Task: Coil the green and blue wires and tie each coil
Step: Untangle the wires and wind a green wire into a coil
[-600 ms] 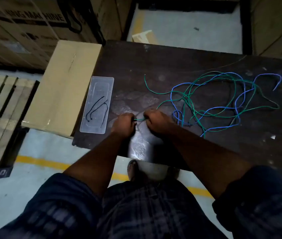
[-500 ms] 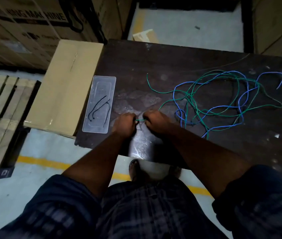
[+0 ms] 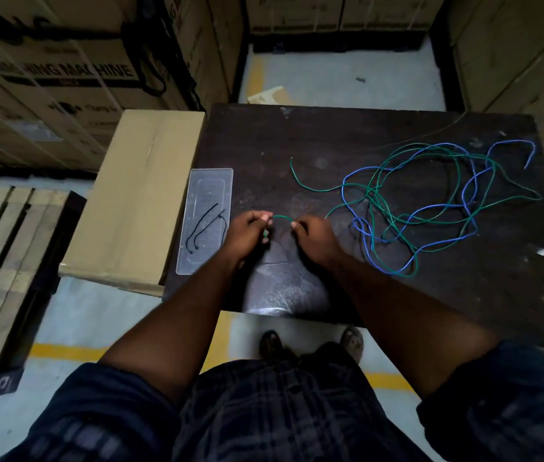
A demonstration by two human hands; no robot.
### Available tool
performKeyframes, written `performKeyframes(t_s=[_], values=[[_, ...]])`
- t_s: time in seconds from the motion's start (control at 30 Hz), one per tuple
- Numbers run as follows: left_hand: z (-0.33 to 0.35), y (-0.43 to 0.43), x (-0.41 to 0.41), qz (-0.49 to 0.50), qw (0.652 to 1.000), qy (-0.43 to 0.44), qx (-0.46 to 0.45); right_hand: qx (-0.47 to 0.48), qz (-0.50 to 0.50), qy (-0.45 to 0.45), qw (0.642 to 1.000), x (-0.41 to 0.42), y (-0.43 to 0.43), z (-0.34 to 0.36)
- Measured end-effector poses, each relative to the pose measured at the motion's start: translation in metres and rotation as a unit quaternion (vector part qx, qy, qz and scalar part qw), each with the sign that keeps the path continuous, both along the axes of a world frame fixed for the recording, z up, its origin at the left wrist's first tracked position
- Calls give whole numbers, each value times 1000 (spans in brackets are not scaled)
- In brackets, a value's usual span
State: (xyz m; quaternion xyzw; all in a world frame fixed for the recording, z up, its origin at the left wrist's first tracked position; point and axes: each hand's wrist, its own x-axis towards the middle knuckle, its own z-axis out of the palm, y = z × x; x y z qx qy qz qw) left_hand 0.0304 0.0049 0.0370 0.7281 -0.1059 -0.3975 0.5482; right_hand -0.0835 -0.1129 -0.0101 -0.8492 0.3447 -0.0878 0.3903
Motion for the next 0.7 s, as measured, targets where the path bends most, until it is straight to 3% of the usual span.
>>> performKeyframes(t_s=[0.1, 0.23, 0.53, 0.7], values=[[5, -2, 2, -67, 995, 64, -29, 12, -43, -11, 999, 0, -2, 6], [3, -10, 5, -86, 995, -17, -46, -15, -38, -39, 998, -9, -11, 16], [5, -35, 8, -142, 956, -245, -80, 89, -24, -46, 995, -19, -41, 40], [4, -52, 5, -160, 952, -240, -102, 121, -124, -95, 980, -18, -51, 64]])
